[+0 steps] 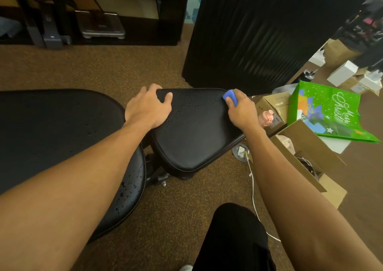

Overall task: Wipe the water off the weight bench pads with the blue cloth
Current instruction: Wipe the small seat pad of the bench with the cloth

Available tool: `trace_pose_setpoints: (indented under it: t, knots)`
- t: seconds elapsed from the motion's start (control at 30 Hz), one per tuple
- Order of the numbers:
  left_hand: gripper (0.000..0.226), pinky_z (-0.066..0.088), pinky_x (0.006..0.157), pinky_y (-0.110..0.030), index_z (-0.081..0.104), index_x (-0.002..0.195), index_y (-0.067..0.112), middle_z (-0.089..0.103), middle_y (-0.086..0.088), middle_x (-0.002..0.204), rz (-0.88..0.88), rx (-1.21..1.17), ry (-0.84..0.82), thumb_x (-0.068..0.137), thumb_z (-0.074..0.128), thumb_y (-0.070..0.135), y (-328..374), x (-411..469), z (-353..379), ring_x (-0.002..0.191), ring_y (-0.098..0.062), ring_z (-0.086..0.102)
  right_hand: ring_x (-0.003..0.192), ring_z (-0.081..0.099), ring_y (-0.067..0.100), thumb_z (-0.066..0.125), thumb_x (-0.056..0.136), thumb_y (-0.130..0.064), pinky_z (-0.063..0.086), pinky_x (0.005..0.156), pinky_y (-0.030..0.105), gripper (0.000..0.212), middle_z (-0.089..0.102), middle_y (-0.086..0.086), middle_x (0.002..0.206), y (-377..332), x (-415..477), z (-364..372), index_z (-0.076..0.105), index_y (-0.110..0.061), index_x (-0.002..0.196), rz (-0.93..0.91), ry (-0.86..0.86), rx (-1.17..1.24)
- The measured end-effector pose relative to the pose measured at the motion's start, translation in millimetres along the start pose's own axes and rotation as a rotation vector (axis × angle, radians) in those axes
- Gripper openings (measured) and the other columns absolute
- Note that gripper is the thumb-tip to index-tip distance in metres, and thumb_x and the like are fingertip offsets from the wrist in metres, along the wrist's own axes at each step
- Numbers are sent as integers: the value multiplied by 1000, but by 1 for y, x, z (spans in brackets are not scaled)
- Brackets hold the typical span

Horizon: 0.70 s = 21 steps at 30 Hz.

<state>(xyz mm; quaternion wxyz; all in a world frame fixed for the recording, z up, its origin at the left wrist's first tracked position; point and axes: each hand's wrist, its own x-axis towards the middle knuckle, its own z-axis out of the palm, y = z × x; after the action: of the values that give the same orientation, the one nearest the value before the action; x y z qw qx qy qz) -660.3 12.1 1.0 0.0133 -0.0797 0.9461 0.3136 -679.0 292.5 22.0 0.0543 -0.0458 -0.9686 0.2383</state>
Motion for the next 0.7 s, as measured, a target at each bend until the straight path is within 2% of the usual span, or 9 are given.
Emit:
trace_pose_setpoints:
  t: [0.1, 0.17, 0.27, 0.33, 0.43, 0.47, 0.53, 0.6, 0.7]
  knots:
    - [58, 44, 105, -48, 46, 154, 33, 54, -6, 149, 1, 4, 0, 107, 38, 66, 1, -1, -1, 132, -35, 57, 147, 44, 26, 52, 110, -34, 31, 119, 36, 48, 50, 7, 159, 14, -13, -6, 47, -17, 155, -102, -27, 7]
    - [58, 44, 104, -48, 46, 154, 32, 54, -6, 148, 2, 2, 3, 107, 38, 66, 1, -2, -1, 131, -35, 57, 139, 52, 28, 52, 110, -34, 34, 106, 30, 44, 59, 7, 149, 21, -12, -9, 52, -18, 151, -59, 16, 23]
    - [58, 43, 105, -48, 47, 154, 32, 54, -6, 149, 5, -1, 5, 107, 39, 66, 0, -1, -1, 132, -35, 57, 127, 59, 30, 51, 110, -34, 37, 94, 30, 41, 64, 9, 135, 13, 5, -5, 55, -18, 148, 74, 50, 60]
    - [58, 43, 106, -48, 47, 154, 32, 54, -6, 149, 5, 0, 0, 107, 39, 66, 0, -1, -1, 133, -35, 56, 127, 59, 28, 51, 110, -33, 39, 95, 29, 41, 63, 7, 134, 2, 5, -2, 53, -17, 149, 39, 17, 65]
    - [58, 43, 106, -49, 46, 154, 32, 54, -7, 149, 4, 9, -2, 107, 38, 66, -1, 0, 0, 133, -35, 56, 141, 49, 25, 51, 111, -32, 35, 111, 33, 46, 55, 7, 152, 1, -8, -4, 49, -16, 153, -86, -33, 15]
    - [58, 43, 106, -49, 46, 154, 32, 54, -7, 149, 4, 9, -4, 107, 38, 66, -1, 0, 1, 133, -35, 56, 139, 50, 25, 52, 111, -32, 35, 110, 33, 44, 56, 7, 151, 7, -12, -6, 51, -16, 152, -90, -26, 18]
    - [58, 43, 106, -49, 46, 154, 33, 54, -6, 150, 2, 13, -1, 107, 38, 66, -1, 0, 2, 133, -35, 56, 123, 59, 27, 52, 110, -32, 40, 95, 33, 37, 64, 8, 133, 13, -10, -7, 57, -16, 143, -40, 21, 36]
    - [59, 43, 106, -49, 46, 154, 33, 54, -6, 150, 2, 14, -3, 107, 38, 67, 0, 1, 2, 134, -35, 56, 110, 62, 27, 51, 109, -33, 44, 88, 36, 34, 66, 8, 123, 12, 3, -3, 60, -16, 137, 55, 57, 61]
    - [59, 44, 106, -50, 47, 154, 33, 54, -6, 150, 1, 7, 0, 107, 38, 67, -1, 1, 2, 133, -35, 57, 115, 63, 28, 51, 109, -33, 49, 97, 41, 34, 66, 9, 126, -1, 14, 4, 60, -13, 136, 37, 44, 55]
